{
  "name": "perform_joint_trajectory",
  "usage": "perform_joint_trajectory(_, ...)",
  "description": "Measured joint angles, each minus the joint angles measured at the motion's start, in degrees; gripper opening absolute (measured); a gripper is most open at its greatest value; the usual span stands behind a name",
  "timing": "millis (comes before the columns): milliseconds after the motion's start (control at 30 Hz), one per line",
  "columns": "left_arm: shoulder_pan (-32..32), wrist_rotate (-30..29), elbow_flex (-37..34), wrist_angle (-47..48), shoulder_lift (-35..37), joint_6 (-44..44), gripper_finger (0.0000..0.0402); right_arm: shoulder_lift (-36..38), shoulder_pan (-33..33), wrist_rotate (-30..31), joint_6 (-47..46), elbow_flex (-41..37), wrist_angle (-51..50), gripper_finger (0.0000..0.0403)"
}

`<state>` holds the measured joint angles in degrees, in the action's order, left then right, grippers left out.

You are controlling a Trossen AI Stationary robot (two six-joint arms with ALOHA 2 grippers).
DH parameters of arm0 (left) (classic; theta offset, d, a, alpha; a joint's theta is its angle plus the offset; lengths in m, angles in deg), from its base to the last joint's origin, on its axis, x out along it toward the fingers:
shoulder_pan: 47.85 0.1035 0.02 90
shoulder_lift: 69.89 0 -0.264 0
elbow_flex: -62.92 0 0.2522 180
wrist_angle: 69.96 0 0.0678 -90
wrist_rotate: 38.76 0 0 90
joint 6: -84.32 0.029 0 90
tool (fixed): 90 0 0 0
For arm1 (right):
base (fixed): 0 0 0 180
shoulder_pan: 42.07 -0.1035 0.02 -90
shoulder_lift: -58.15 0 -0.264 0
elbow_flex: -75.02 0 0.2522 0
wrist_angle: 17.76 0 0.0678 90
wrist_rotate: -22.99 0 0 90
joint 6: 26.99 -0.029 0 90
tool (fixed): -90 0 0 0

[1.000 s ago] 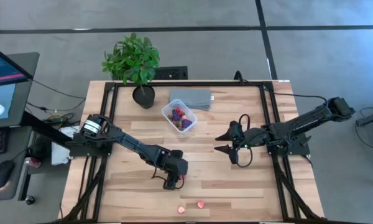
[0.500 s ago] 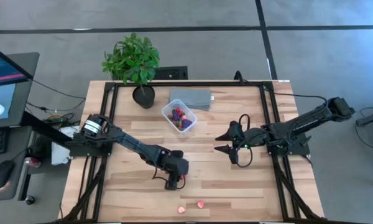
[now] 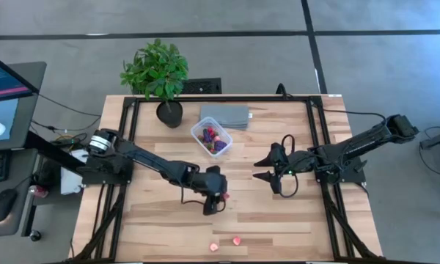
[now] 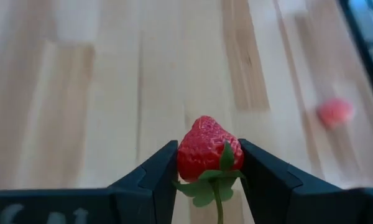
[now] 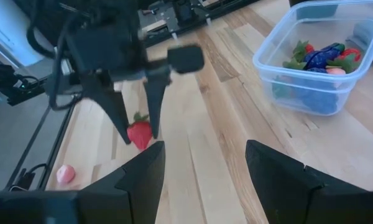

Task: Pick and placing Produce into tupperware
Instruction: Put the red strawberry into the transparent bin

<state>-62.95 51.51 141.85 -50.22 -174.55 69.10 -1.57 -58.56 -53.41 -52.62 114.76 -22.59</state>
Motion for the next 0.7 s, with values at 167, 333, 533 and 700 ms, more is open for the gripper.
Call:
perform_joint_trajectory(167,0.96,-3.8,0.0,-0.3,4.14,0.0,0.0143,0.0,0.0,-0.1,0.07,0.0,0.0,0.0248)
perform_joint_trajectory(333,1.75,-8.75,0.0,-0.27,8.46,1.21,0.0143,0.0,0.0,-0.25,0.37,0.0,-0.02,0.0248)
perform_joint_trajectory(533,2.68,-14.62,0.0,2.82,13.05,2.3,0.0142,0.0,0.0,-0.25,0.59,0.0,-0.02,0.0248)
perform_joint_trajectory(700,3.4,-19.69,0.0,9.5,16.16,2.37,0.0142,0.0,0.0,-0.25,0.7,0.0,0.0,0.0248)
